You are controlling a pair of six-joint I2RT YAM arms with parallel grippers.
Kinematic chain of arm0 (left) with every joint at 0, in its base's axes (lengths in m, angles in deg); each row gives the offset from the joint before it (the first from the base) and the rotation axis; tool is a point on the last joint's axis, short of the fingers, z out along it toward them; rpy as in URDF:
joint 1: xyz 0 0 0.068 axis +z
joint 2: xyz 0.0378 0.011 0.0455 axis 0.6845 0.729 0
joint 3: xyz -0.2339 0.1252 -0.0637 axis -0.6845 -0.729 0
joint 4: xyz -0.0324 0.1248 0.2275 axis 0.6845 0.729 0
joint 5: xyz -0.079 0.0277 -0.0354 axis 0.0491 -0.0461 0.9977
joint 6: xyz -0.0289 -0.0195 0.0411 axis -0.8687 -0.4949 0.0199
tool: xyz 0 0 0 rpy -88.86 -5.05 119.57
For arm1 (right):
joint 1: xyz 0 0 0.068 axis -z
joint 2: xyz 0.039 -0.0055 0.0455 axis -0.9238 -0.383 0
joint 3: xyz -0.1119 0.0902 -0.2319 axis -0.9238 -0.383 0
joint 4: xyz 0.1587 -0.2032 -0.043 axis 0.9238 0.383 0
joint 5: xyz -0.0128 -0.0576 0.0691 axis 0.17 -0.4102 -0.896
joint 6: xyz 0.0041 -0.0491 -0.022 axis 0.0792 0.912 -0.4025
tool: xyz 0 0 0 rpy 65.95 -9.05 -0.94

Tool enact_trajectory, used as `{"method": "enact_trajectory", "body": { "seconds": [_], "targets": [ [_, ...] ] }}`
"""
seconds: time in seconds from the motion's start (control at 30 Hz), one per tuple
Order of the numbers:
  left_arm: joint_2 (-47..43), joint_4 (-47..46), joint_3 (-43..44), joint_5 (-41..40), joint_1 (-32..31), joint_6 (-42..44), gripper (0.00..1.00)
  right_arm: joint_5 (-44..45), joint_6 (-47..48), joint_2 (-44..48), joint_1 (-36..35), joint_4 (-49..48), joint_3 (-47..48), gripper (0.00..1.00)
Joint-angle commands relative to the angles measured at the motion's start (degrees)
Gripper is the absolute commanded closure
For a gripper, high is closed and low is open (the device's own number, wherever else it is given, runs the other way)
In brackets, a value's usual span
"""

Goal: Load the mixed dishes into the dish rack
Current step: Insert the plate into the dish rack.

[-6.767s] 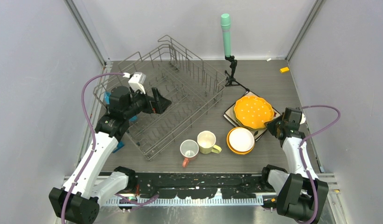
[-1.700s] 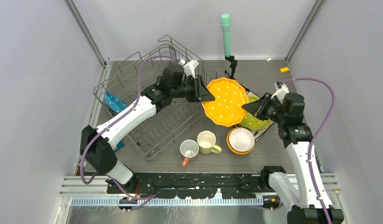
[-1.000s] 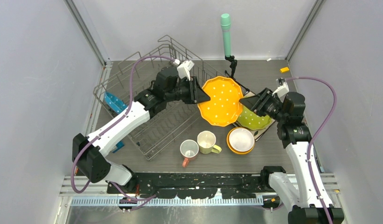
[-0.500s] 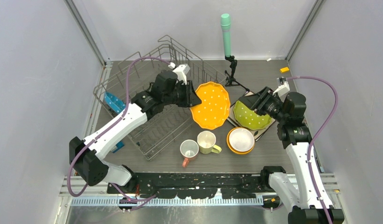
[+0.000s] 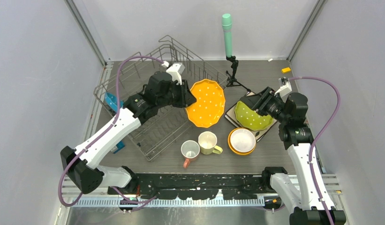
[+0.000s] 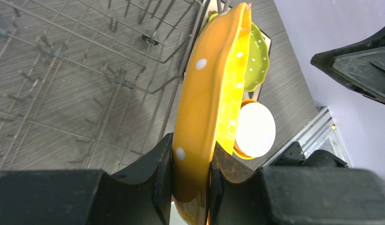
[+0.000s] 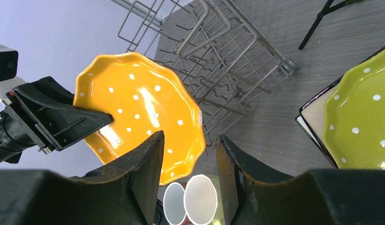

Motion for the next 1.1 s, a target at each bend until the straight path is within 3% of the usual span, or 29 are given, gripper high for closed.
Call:
{"method": "enact_trajectory", "body": {
  "seconds": [0.0, 0.37, 0.73, 0.93, 1.07],
  "targets": [
    [-4.6, -4.82, 3.37, -4.04, 0.49, 0.83, 1.0, 0.91, 0.74, 1.25, -0.43, -1.48, 0.18, 0.49],
    [-12.95, 3.11, 3.05, -34.32, 1.3, 4.68, 1.0, 3.2, 1.35, 1.75, -0.43, 0.23, 0.02, 0.5],
    [-14.79, 6.27, 3.57, -42.33, 9.19, 7.83, 1.0, 3.78, 1.46, 2.05, -0.43, 0.62, -0.11, 0.52],
    [-13.29, 8.57, 3.91, -57.3, 12.17, 4.78, 1.0, 4.32, 1.8, 2.32, -0.43, 1.27, -0.27, 0.55],
    [-13.16, 3.69, 0.94, -65.39, 12.72, 5.02, 1.0, 4.59, 2.13, 2.21, -0.43, 1.63, -0.22, 0.56]
  ]
}}
